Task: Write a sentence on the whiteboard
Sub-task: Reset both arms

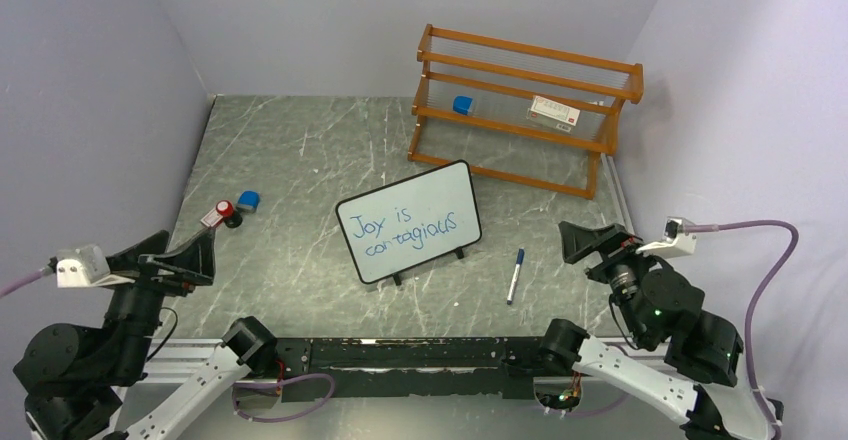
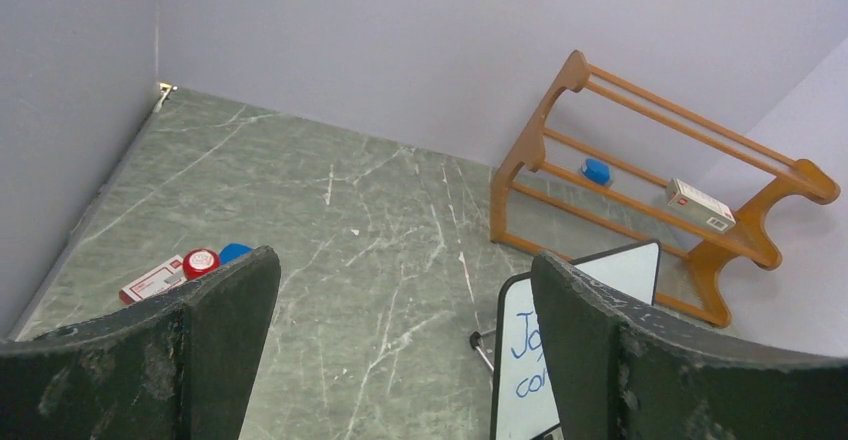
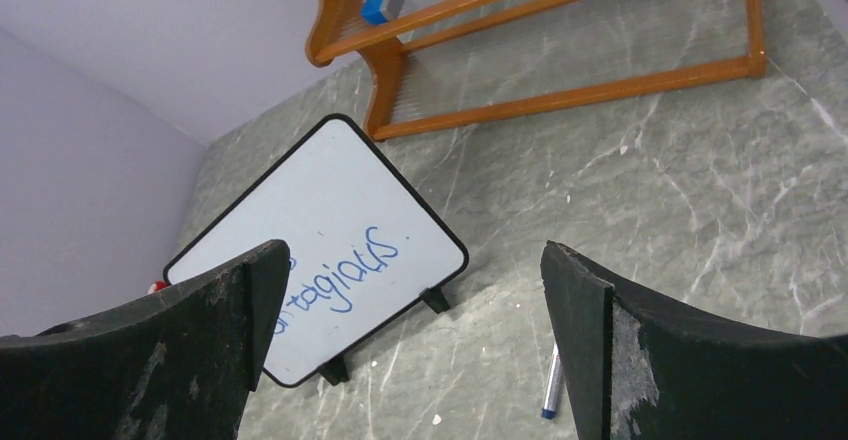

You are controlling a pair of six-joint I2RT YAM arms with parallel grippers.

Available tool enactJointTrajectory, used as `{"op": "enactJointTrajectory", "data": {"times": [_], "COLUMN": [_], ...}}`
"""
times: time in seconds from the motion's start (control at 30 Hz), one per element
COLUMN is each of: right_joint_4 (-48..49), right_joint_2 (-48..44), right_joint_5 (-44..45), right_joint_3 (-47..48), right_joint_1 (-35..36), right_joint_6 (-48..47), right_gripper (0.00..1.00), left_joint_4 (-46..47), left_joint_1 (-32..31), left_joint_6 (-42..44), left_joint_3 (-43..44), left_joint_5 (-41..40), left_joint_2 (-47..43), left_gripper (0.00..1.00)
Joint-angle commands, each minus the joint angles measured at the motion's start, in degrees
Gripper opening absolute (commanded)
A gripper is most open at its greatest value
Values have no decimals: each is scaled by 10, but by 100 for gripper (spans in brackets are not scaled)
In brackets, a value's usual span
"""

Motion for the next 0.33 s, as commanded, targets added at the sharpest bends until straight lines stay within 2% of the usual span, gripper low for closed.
{"op": "enactJointTrajectory", "data": {"times": [0.0, 0.3], "right_joint_4": [24, 46], "right_joint_2": [-23, -27], "right_joint_5": [-12, -15], "right_joint_3": [-9, -26], "right_joint_1": [-1, -1], "right_joint_6": [-57, -83], "right_gripper": [100, 100], "left_joint_4": [-5, -2], "left_joint_1": [3, 3], "left_joint_6": [22, 16], "left_joint_3": [5, -9], "left_joint_5": [-20, -13], "left_joint_2": [-10, -6], "left_gripper": [97, 97]}}
